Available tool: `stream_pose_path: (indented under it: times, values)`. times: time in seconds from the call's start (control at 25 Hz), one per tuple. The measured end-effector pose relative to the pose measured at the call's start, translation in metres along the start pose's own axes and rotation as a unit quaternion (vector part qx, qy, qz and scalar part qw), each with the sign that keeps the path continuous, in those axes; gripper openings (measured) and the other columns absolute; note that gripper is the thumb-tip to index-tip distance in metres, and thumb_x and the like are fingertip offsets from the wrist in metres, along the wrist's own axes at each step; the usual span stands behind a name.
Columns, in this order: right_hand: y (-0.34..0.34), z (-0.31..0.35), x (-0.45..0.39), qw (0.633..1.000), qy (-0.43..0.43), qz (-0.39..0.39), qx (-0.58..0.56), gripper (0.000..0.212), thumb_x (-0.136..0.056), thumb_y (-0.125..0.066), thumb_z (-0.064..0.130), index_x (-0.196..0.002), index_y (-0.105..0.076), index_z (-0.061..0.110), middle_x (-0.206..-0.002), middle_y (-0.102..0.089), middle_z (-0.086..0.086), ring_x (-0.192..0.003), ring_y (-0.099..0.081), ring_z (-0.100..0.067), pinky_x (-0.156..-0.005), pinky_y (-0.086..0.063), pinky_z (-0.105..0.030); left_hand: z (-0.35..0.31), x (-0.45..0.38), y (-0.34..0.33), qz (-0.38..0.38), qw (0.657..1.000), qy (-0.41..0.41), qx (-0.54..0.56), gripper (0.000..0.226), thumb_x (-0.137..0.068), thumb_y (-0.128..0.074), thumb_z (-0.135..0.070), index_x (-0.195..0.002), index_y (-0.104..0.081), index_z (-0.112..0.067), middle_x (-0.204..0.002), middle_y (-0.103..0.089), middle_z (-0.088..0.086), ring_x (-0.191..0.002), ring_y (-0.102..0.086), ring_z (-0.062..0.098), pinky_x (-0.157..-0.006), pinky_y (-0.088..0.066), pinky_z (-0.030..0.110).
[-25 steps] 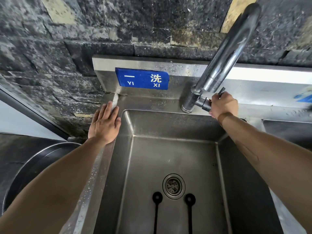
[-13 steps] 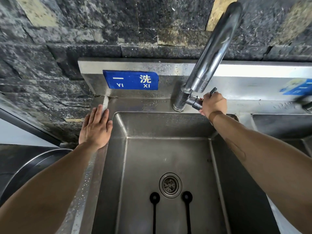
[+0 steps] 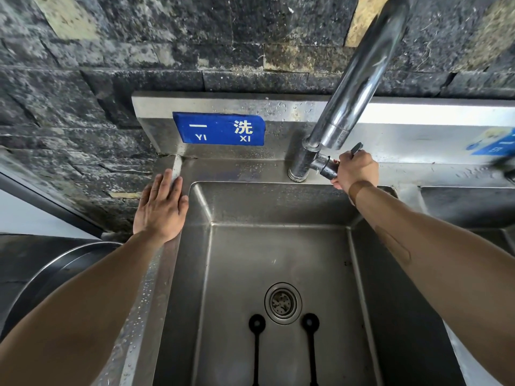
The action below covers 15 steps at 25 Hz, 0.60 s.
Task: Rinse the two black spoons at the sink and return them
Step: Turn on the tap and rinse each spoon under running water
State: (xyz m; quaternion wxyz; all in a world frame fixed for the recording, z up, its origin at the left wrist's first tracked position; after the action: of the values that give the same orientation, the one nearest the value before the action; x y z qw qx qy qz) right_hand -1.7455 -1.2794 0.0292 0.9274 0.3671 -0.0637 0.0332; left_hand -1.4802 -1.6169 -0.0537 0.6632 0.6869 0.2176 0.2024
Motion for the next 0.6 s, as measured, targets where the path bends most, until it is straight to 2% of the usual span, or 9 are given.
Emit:
stream_pose_path:
  times: [0.44, 0.6]
  values:
    - [-0.0013, -0.0024, -0.0009, 1.000, -0.003, -0.013, 0.002, 0.030, -0.101, -0.036, 0.033, -0.089, -0.051, 0.011, -0.103, -0.072, -0.022, -0.090, -0.071, -0.041, -0.086, -0.058, -0.052, -0.0004, 0.0002, 0.0009, 0.003, 1.000, -0.001, -0.002, 0.057, -0.102, -0.023, -0.040, -0.154, -0.022, -0.016, -0.165, -0.004, 0.004, -0.151, -0.007, 0.025, -0.123, -0.008, 0.043]
    - [-0.0012, -0.0023, -0.0008, 1.000, -0.004, -0.017, 0.005, 0.036, -0.101, -0.035, 0.033, -0.096, -0.059, 0.006, -0.103, -0.071, -0.023, -0.090, -0.071, -0.042, -0.086, -0.058, -0.053, -0.0009, 0.0005, 0.0017, 0.002, 1.000, 0.000, 0.000, 0.057, -0.102, -0.023, -0.040, -0.154, -0.022, -0.016, -0.165, -0.004, 0.004, -0.151, -0.007, 0.024, -0.123, -0.008, 0.042]
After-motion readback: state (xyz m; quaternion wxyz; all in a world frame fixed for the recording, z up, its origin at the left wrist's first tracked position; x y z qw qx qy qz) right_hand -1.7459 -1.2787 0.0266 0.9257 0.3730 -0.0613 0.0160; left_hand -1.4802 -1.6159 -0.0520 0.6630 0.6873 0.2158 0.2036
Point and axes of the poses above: each hand's wrist, its own x-axis away from the middle knuckle, its own y-axis out of the back of the hand, z = x × y, the point moved 7 cm from there along -x, towards the middle knuckle
